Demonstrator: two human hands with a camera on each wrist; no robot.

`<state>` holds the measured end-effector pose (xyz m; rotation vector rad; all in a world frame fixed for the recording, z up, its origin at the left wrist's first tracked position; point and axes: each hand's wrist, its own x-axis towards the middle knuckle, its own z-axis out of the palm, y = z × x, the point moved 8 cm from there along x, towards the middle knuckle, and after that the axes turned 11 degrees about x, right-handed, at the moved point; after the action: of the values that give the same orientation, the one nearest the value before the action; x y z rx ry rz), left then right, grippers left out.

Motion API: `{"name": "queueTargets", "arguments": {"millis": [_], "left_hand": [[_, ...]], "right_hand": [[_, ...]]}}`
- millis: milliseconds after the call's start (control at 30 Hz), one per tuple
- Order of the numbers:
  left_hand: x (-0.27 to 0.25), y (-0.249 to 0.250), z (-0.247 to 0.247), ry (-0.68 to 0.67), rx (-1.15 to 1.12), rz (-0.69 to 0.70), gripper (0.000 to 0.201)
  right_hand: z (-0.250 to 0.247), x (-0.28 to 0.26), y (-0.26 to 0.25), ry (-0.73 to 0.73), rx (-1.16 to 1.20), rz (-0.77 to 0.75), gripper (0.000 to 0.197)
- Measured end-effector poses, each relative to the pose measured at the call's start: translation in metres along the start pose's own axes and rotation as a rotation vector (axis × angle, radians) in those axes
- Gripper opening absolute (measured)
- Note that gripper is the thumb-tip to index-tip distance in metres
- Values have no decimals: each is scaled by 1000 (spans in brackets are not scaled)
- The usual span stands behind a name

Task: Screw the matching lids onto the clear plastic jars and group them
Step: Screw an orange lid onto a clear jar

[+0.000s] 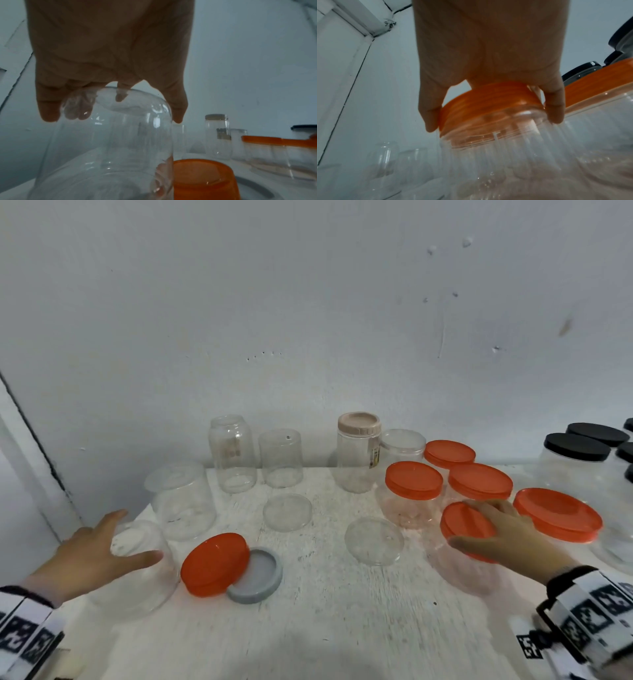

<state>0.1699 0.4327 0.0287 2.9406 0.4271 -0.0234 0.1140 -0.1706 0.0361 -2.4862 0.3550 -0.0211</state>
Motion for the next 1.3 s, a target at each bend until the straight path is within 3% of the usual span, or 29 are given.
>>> {"name": "queueTargets", "arguments": {"millis": [167, 233, 333, 500, 667, 900, 1133, 1300], "left_hand": [[-8, 2, -21, 40, -304, 33, 129], [-15, 6, -26, 28, -477, 47, 98], [-16, 14, -22, -38, -681, 25, 34], [-25, 15, -16, -146, -818, -19, 11], [-40, 11, -15, -201, -992, 4, 54], [-56, 2, -19, -214, -1041, 57, 100], [-55, 11, -21, -178, -1009, 125, 106], [-56, 35, -17, -173, -1031, 150, 121]], "right_hand": [[9, 4, -24, 111, -245, 3, 79], [25, 5, -52, 105, -262, -78, 81], [65, 0, -110, -4, -205, -264, 78], [153, -19, -208, -308, -168, -499, 80], [221, -34, -273, -536, -205, -547, 87], [253, -42, -297, -569, -312, -475, 99], [248, -42, -296, -528, -288, -463, 96], [216, -26, -275, -457, -243, -383, 110]]}}
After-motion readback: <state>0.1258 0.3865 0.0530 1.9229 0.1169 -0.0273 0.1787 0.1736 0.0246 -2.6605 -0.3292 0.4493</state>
